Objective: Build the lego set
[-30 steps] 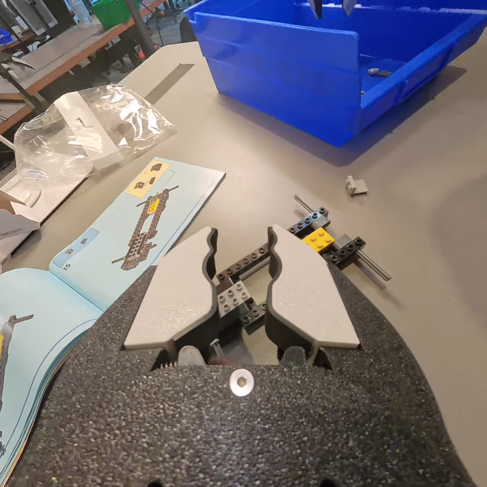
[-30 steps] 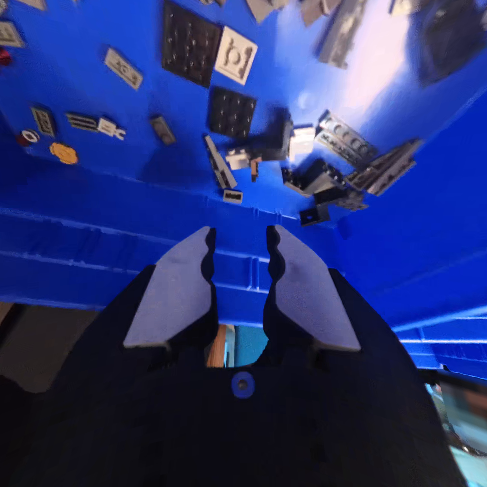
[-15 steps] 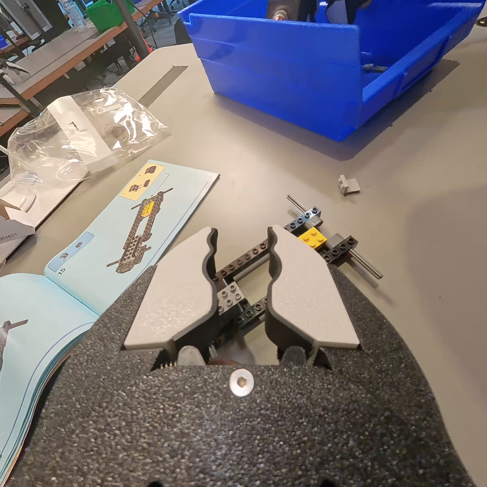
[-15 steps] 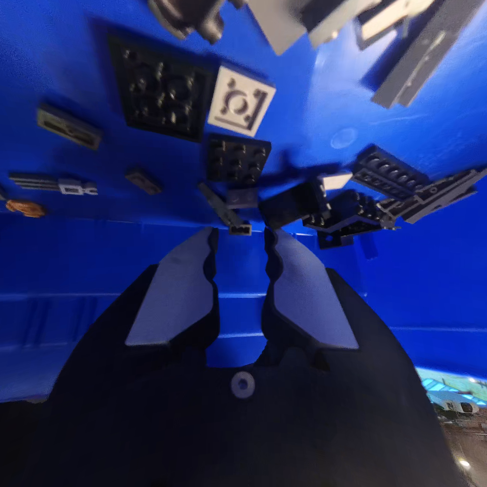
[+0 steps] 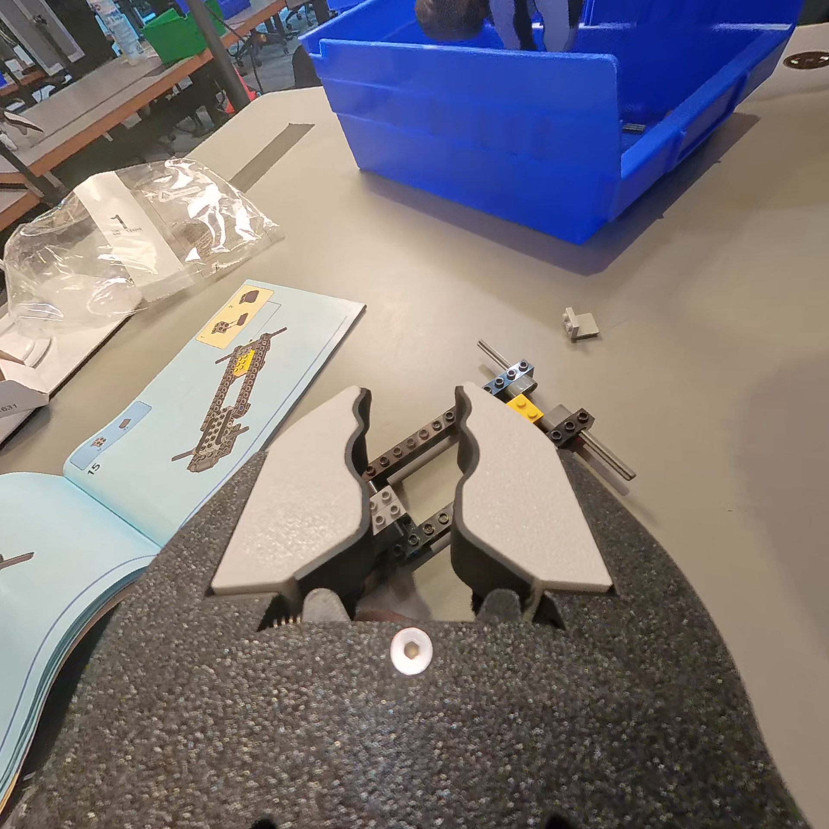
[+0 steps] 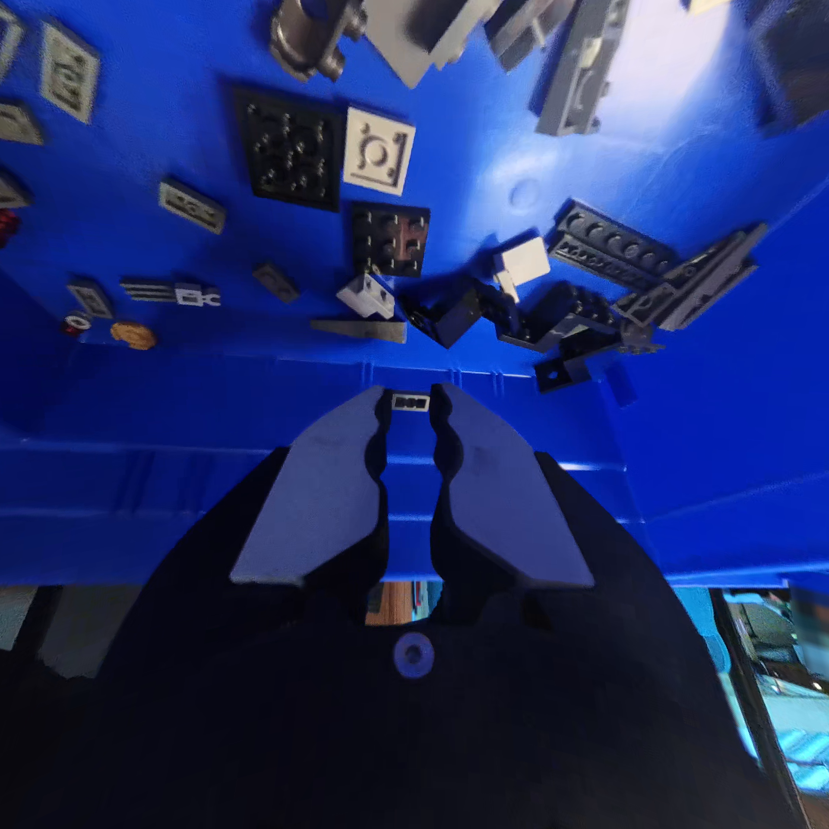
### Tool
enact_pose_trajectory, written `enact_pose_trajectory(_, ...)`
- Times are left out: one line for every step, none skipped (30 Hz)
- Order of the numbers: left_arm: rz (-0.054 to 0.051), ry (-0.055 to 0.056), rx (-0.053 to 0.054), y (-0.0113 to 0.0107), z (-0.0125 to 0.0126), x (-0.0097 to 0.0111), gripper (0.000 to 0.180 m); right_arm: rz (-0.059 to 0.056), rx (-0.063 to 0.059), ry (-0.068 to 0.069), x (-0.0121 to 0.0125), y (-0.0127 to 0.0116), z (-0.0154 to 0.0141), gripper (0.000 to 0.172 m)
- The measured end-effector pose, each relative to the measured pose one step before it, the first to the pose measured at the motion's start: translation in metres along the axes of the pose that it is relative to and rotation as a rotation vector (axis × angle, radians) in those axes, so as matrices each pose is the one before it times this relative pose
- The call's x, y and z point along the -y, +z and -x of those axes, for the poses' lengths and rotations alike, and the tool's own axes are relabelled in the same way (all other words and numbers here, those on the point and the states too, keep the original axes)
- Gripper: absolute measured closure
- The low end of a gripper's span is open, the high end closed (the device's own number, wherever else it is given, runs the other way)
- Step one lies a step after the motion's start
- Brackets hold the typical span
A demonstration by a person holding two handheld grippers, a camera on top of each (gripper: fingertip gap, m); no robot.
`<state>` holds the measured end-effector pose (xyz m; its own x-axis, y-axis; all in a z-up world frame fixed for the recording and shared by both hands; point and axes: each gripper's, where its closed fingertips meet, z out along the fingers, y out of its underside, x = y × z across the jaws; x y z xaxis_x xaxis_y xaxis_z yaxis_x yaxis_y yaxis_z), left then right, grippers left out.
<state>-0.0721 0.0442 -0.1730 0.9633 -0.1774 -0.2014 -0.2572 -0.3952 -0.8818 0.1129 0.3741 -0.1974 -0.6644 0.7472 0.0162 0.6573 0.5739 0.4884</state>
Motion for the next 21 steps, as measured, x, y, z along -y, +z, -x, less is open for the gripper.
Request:
enact_pose_trajectory(-0.0007,0.0003,0.0004,0.00008,-0.00031,0.00019,0.144,-0.0232,0.0094,0.0018,0.00051,-0.00521,0.00011,0.155)
enact_pose_trajectory(-0.0011,0.0001,-0.0004,-0.00012,-0.00036,0.00023,0.144,-0.0291,0.0114,0.0022,0.00156,-0.00494,0.00060,0.155)
enact_pose_trajectory(-0.0013,-0.0004,-0.0006,-0.00002,-0.00039,0.00030,0.144,-0.0333,0.0104,0.0016,0.00252,-0.00505,0.00102,0.155)
enact_pose_trajectory(-0.0010,-0.0002,-0.0002,0.00010,-0.00033,0.00021,0.144,-0.0342,0.0068,-0.0009,0.00300,-0.00553,0.00112,0.155)
enact_pose_trajectory(-0.0002,0.0004,0.0003,0.00004,-0.00022,0.00011,0.144,-0.0403,0.0037,-0.0056,0.00389,-0.00722,0.00180,0.155)
enact_pose_trajectory(-0.0003,-0.0001,0.0010,0.00013,-0.00005,0.00013,0.144,-0.0520,0.0008,-0.0089,0.00576,-0.00985,0.00239,0.155)
enact_pose_trajectory(-0.0006,-0.0007,0.0010,0.00001,0.00001,0.00019,0.144,-0.0659,-0.0034,-0.0117,0.00809,-0.01276,0.00274,0.155)
enact_pose_trajectory(0.0001,-0.0011,0.0016,0.00008,0.00024,0.00000,0.144,-0.0789,-0.0033,-0.0183,0.01105,-0.01494,0.00358,0.155)
enact_pose_trajectory(0.0007,-0.0022,0.0027,0.00011,0.00051,-0.00009,0.144,-0.0823,-0.0047,-0.0237,0.01373,-0.01571,0.00385,0.155)
enact_pose_trajectory(-0.0010,-0.0039,0.0034,0.00005,0.00061,0.00025,0.144,-0.0771,-0.0108,-0.0271,0.01566,-0.01500,0.00318,0.155)
enact_pose_trajectory(-0.0029,-0.0054,0.0029,-0.00013,0.00050,0.00045,0.145,-0.0722,-0.0107,-0.0315,0.01805,-0.01337,0.00310,0.155)
enact_pose_trajectory(-0.0034,-0.0071,0.0037,-0.00010,0.00064,0.00070,0.145,-0.0699,-0.0013,-0.0352,0.02068,-0.01037,0.00403,0.155)
enact_pose_trajectory(-0.0032,-0.0088,0.0053,0.00010,0.00093,0.00062,0.145,-0.0636,0.0095,-0.0379,0.02234,-0.00649,0.00504,0.155)
enact_pose_trajectory(-0.0029,-0.0100,0.0058,-0.00006,0.00111,0.00060,0.145,-0.0485,0.0152,-0.0398,0.02193,-0.00172,0.00527,0.155)
enact_pose_trajectory(-0.0022,-0.0094,0.0062,-0.00015,0.00108,0.00041,0.145,-0.0279,0.0159,-0.0404,0.02001,0.00272,0.00462,0.155)
enact_pose_trajectory(-0.0014,-0.0064,0.0072,-0.00023,0.00109,0.00025,0.145,-0.0087,0.0210,-0.0429,0.01723,0.00630,0.00488,0.155)
enact_pose_trajectory(-0.0020,-0.0017,0.0089,-0.00027,0.00100,0.00019,0.145,0.0050,0.0261,-0.0460,0.01478,0.00899,0.00500,0.156)
enact_pose_trajectory(-0.0026,0.0011,0.0091,-0.00031,0.00083,0.00031,0.145,0.0135,0.0245,-0.0430,0.01280,0.01088,0.00399,0.156)
enact_pose_trajectory(-0.0015,0.0016,0.0075,-0.00043,0.00054,0.00007,0.145,0.0181,0.0237,-0.0354,0.01160,0.01223,0.00304,0.156)
enact_pose_trajectory(-0.0006,0.0018,0.0057,-0.00041,0.00033,0.00000,0.145,0.0233,0.0267,-0.0307,0.00979,0.01321,0.00308,0.156)
enact_pose_trajectory(-0.0001,0.0024,0.0058,-0.00050,0.00036,-0.00020,0.145,0.0305,0.0275,-0.0297,0.00749,0.01417,0.00288,0.156)
